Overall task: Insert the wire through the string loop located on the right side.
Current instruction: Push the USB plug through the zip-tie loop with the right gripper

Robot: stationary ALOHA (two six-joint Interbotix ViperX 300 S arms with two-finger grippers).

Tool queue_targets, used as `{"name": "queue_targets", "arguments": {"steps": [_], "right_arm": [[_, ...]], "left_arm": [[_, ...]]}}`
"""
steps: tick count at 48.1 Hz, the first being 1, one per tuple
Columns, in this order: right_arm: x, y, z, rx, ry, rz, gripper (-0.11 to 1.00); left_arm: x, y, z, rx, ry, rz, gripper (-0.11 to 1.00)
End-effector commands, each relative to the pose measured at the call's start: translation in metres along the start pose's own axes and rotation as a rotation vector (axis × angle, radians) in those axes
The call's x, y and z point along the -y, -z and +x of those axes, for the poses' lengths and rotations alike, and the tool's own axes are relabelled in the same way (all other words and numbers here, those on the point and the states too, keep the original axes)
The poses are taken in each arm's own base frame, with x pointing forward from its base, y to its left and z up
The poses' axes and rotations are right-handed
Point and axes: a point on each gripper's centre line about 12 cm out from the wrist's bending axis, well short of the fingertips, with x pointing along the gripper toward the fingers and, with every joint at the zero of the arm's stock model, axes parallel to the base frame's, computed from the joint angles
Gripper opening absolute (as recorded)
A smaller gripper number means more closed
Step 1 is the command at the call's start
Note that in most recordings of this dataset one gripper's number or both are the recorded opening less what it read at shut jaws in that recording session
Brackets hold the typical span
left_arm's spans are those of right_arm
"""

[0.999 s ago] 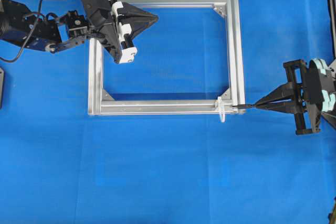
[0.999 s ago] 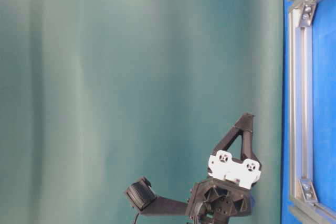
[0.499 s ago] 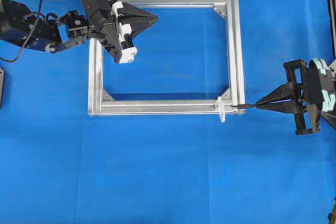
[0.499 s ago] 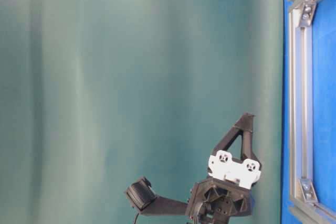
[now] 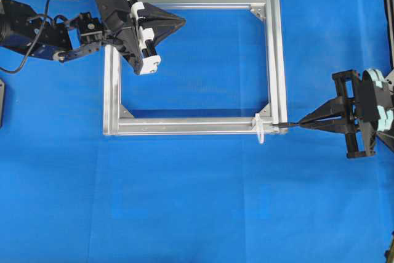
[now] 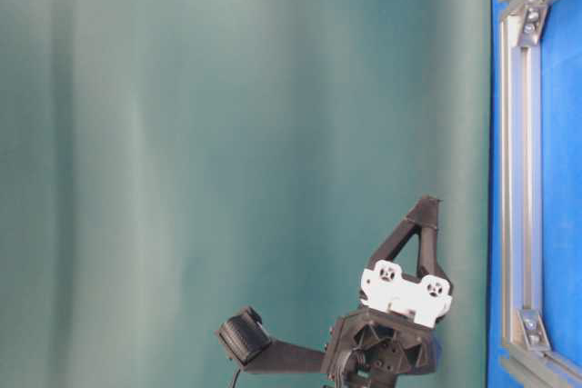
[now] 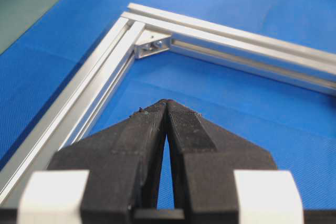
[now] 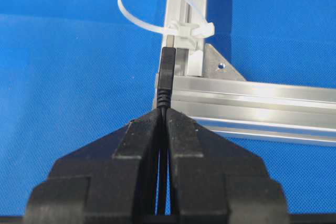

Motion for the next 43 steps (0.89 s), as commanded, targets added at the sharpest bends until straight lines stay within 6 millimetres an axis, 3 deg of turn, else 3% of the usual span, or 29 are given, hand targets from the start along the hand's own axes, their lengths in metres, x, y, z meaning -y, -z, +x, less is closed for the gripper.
{"name": "queue_targets", "arguments": {"steps": [1,43], "right_arm": [[-0.001,-0.009,0.003,0.026,-0.001,0.004,-0.04],[-0.005,-0.029,0.061,0.028,0.008,-0.009,-0.04]], "left_arm": [[0.002,-0.017,-0.001,0.049,0.006,-0.002,0.00],[0.003,-0.017,-0.001,0.050,0.009,-0.001,0.00]]}}
